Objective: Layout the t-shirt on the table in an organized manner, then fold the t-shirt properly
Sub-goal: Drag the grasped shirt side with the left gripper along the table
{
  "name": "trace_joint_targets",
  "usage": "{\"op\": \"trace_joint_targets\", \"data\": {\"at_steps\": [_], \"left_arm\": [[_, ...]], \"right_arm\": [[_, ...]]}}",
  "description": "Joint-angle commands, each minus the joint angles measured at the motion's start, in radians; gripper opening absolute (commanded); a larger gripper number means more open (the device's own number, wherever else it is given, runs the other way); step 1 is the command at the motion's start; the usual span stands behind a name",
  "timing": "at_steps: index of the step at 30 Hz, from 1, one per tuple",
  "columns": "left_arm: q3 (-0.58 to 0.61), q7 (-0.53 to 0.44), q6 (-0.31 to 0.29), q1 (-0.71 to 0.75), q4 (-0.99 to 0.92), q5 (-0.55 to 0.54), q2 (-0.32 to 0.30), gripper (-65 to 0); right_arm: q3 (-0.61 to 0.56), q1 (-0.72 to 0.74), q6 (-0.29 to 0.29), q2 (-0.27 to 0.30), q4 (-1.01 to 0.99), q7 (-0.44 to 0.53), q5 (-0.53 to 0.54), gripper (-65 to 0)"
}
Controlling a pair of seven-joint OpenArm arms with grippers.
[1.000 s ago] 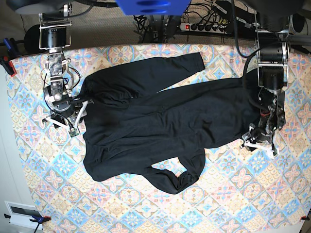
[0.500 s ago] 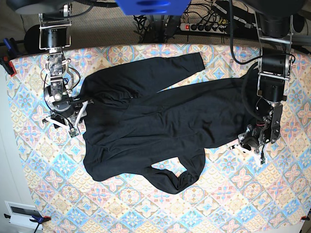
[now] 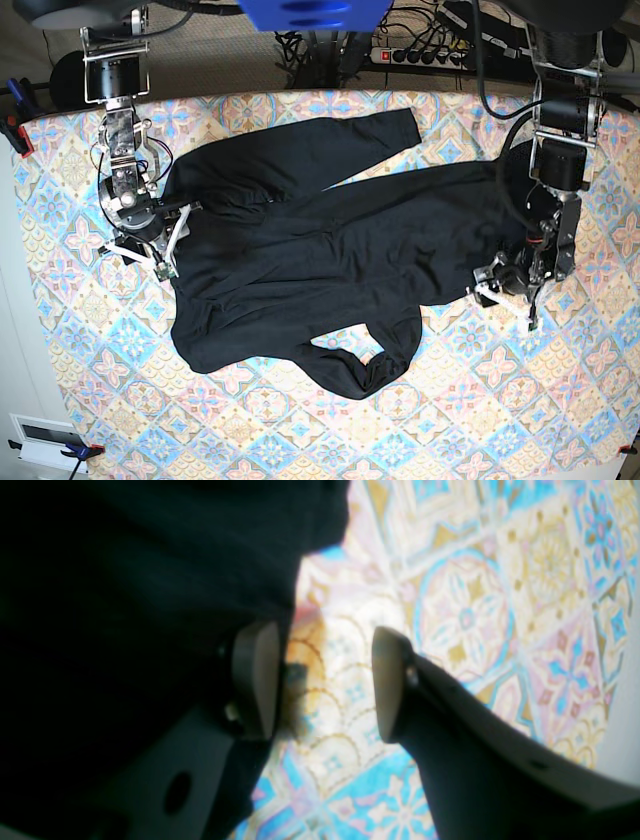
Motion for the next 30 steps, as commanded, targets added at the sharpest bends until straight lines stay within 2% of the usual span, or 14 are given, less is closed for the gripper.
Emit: {"op": "trace_joint_targets", "data": {"at_steps": [1, 3, 9, 13, 15, 16, 20, 22, 30], "left_arm": [[0.001, 0.122, 0.009, -0.001, 0.023, -0.003, -0.023, -29.7], [0.0, 0.175, 0.009, 0.022, 0.064, -0.004, -0.032, -30.3], [-0.1, 0.176, 0.009, 0.093, 0.102, 0.003, -0.054, -35.2], [-0.109, 0.155, 0.009, 0.087, 0.102, 0.003, -0.049, -50.6], [-0.109, 0.069, 0.012, 0.07, 0.101, 0.01, -0.029, -61.5], [-0.108, 0.037, 0.014, 0.053, 0.095, 0.026, -0.027, -65.0], [-0.112, 0.017, 0.014, -0.038, 0.027, 0.123, 0.02, -63.9], [-0.112, -0.023, 0.014, -0.094, -0.008, 0.161, 0.039, -65.0], [-0.112, -0.186, 0.014, -0.352, -0.181, 0.218, 0.04, -65.0]], "right_arm": [[0.008, 0.019, -0.007, 0.015, 0.016, 0.014, -0.004, -36.7], [0.009, 0.019, -0.007, 0.015, 0.016, 0.014, -0.004, -36.7], [0.006, 0.019, -0.007, 0.015, 0.016, 0.014, -0.004, -36.7], [0.006, 0.019, -0.007, 0.015, 0.016, 0.014, -0.004, -36.7], [0.006, 0.019, -0.007, 0.015, 0.016, 0.014, -0.004, -36.7], [0.005, 0.019, -0.007, 0.015, 0.016, 0.014, -0.004, -36.7], [0.005, 0.019, -0.007, 0.015, 0.016, 0.014, -0.004, -36.7], [0.005, 0.019, -0.007, 0.015, 0.017, 0.014, -0.004, -36.7], [0.005, 0.019, -0.007, 0.015, 0.022, 0.014, -0.004, -36.7]]}}
